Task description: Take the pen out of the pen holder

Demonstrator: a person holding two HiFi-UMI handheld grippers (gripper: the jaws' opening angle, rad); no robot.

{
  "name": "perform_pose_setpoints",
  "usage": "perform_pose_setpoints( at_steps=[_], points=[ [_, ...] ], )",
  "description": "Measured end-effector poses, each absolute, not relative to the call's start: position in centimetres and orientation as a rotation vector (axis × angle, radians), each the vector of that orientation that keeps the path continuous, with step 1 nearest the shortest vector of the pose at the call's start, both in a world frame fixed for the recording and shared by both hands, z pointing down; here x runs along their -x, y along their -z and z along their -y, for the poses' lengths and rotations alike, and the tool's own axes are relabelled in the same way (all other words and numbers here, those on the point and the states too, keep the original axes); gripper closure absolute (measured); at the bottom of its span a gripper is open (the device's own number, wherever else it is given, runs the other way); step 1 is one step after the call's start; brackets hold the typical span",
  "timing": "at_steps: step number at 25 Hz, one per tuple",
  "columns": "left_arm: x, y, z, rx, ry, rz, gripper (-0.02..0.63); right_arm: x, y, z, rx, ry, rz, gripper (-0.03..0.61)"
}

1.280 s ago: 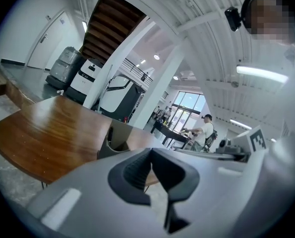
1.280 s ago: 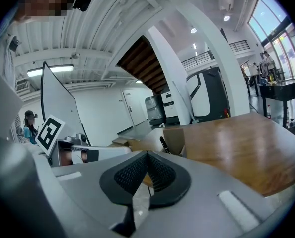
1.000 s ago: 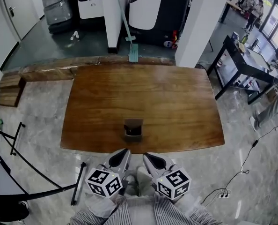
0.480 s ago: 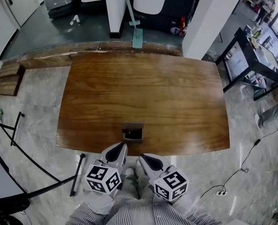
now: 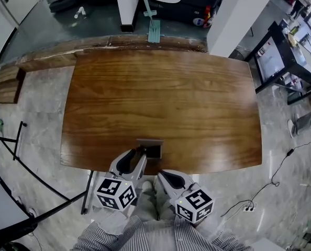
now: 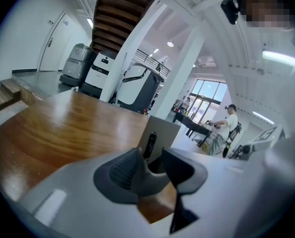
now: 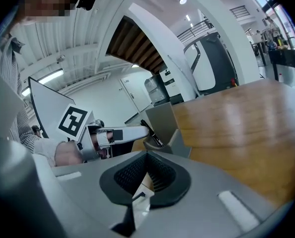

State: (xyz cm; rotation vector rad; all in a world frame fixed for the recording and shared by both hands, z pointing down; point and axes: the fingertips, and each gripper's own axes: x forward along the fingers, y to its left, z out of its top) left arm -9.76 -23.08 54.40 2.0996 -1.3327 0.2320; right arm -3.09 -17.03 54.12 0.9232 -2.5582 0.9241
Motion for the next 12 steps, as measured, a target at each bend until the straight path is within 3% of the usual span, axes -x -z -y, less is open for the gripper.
perform_pose_setpoints(
  at_steps=[9, 12],
  points=[
    [10.0, -55.2, 24.2, -2.128, -0.274, 1.360, 0.468, 2.0, -55.3, 17.6, -0.953, -0.971, 2.529, 0.580],
    [10.1, -55.2, 24.5, -2.127, -0.295, 1.389, 0.528, 1.5, -55.2, 18.0, -0.958, -0.971, 2.524, 0.580]
  ],
)
